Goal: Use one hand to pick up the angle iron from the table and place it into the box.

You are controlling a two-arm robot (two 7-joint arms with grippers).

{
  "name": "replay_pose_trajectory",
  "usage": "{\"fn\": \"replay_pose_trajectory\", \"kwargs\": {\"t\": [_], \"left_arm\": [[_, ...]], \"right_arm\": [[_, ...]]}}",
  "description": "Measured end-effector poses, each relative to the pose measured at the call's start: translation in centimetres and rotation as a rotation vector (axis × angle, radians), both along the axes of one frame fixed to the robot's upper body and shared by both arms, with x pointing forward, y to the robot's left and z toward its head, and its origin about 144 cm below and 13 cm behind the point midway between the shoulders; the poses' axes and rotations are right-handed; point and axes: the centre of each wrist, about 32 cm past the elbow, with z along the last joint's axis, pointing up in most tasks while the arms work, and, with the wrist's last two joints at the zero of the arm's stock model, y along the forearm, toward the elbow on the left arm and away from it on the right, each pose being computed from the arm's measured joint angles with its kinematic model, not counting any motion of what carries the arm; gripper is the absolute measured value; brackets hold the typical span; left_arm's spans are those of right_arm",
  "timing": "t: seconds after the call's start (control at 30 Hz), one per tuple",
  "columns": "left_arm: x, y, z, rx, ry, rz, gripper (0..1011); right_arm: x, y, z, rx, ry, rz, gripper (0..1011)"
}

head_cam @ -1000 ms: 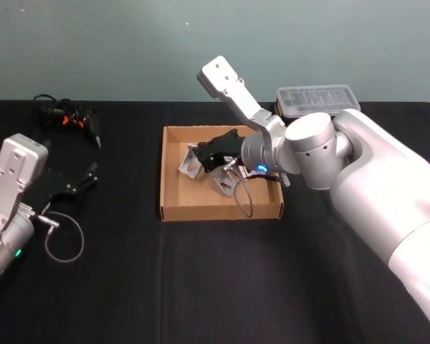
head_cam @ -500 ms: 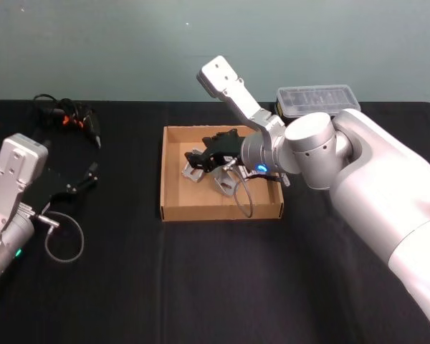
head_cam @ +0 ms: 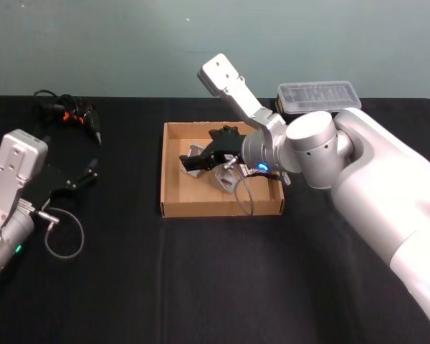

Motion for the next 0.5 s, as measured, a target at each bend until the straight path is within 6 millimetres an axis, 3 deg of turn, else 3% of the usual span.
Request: {"fn": "replay_pose_trajectory", "kwargs": {"t": [0.3, 0.5], "left_arm": [[0.0, 0.0, 0.0, 0.000, 0.000, 0.000, 1011], [0.0, 0.0, 0.0, 0.000, 0.000, 0.000, 1011]], "right_arm": [[-1.7, -1.6, -0.1, 0.039, -0.048, -0.001, 1000], [-4.0, -3.5, -0.3, 0.087, -0.126, -0.007, 1000]]}}
